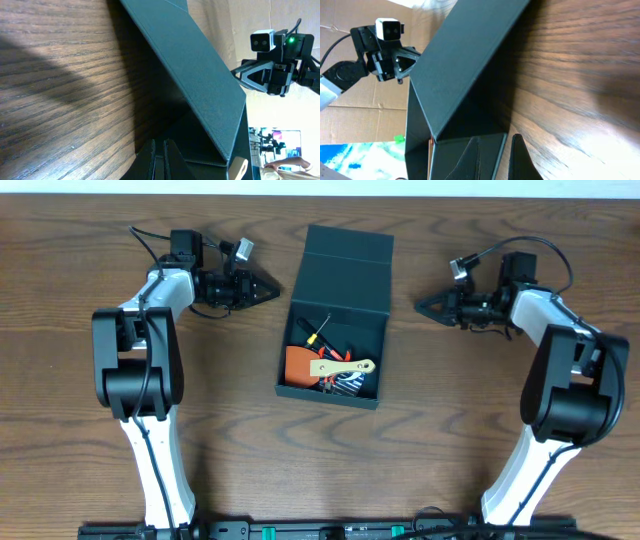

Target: Pack container

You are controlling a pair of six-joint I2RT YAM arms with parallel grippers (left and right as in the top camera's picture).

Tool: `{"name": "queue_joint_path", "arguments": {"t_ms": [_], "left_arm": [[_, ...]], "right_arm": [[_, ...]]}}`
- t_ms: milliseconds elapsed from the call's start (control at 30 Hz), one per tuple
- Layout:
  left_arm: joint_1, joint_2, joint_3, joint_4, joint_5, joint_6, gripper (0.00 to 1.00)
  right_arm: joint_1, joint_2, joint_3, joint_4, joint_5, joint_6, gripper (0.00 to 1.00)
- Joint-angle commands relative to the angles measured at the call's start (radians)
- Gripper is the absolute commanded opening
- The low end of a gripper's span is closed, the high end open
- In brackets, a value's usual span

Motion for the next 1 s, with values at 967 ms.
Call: {"name": "queue_joint_path", "arguments": {"t_ms": [967], "left_arm": [[-0.022, 0.053, 0.0, 0.021, 0.003, -0.017, 0.06]], "right_arm": [[0.062, 0.156, -0.002, 0.153, -0.14, 0.193, 0.01]]}}
